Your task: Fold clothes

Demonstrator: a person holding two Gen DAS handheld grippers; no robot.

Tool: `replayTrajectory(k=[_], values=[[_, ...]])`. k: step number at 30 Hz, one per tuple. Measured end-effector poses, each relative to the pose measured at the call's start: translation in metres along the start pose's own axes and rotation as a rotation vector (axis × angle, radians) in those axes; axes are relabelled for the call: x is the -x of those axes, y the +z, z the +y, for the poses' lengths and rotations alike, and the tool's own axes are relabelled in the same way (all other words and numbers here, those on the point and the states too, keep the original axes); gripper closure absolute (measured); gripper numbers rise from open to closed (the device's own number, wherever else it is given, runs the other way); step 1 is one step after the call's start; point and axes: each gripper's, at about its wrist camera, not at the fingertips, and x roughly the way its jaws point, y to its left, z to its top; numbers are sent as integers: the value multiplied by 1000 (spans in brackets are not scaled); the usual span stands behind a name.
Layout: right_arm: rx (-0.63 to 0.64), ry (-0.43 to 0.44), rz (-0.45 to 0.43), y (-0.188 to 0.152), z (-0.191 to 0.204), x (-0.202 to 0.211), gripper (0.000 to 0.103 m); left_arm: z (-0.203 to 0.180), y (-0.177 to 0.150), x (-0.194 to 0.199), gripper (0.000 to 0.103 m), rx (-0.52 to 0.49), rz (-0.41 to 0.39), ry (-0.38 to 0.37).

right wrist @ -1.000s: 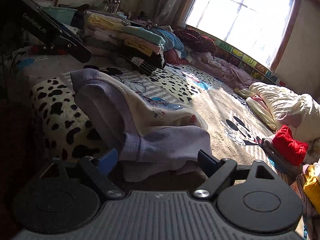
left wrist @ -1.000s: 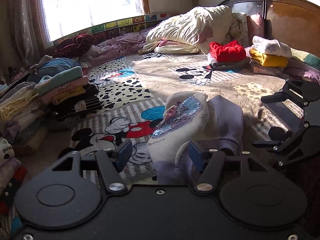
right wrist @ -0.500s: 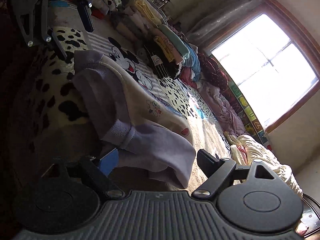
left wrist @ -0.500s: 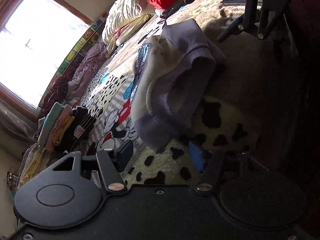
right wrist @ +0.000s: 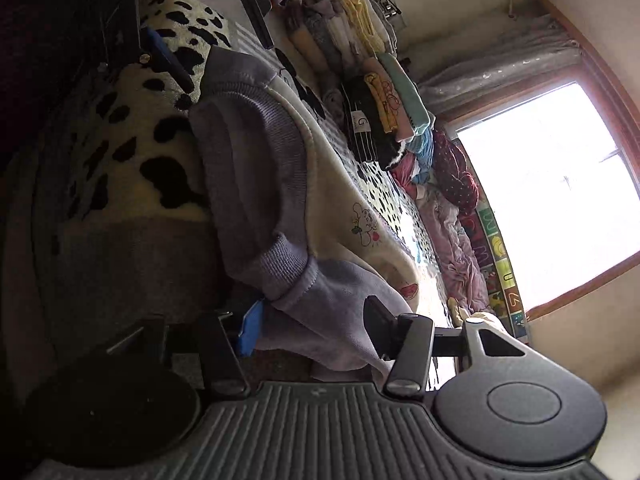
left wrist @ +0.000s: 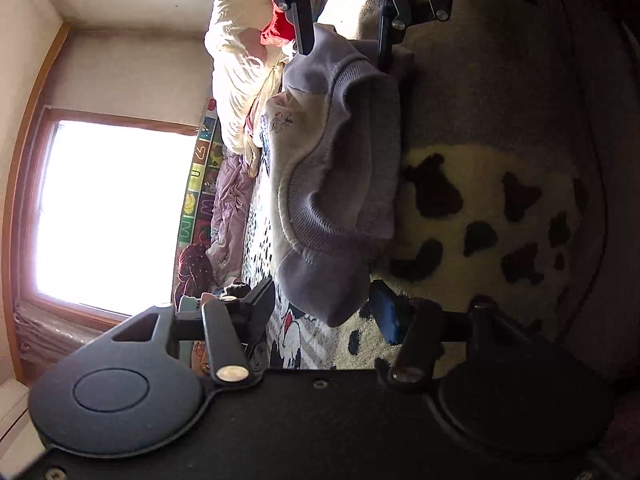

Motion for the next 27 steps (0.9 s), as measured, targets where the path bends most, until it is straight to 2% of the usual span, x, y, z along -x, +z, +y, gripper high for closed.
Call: replayTrajectory(k=[1, 3, 6, 9, 12, 15, 18, 22, 27], values=[[19, -4, -1, -1, 3, -1, 49, 0, 0, -1, 57, -6, -8, 7], [55, -12, -2, -2, 10, -2, 48, 4, 0, -2, 69, 9, -21, 21], [-55, -15, -9, -4, -10, -1, 50, 26, 3, 1, 83, 119, -46, 15], [-174, -17, -16, -6, -32, 0, 80, 63, 4, 0, 95, 318, -44, -38], [-294, -20, -23, -8, -53, 1, 94, 97, 4, -4, 99, 452, -36, -58], [-414, -22, -30, -11, -75, 3, 97, 138, 5, -8, 101, 598, -42, -73], [-529, -44, -42, -14, -99, 8, 98, 176, 11, -12, 101, 691, -70, -68], [-647, -113, -94, -22, -151, 31, 99, 226, 25, -20, 101, 781, -137, -44], [-675, -219, -163, -19, -217, 69, 99, 287, 45, -7, 101, 834, -240, 32]])
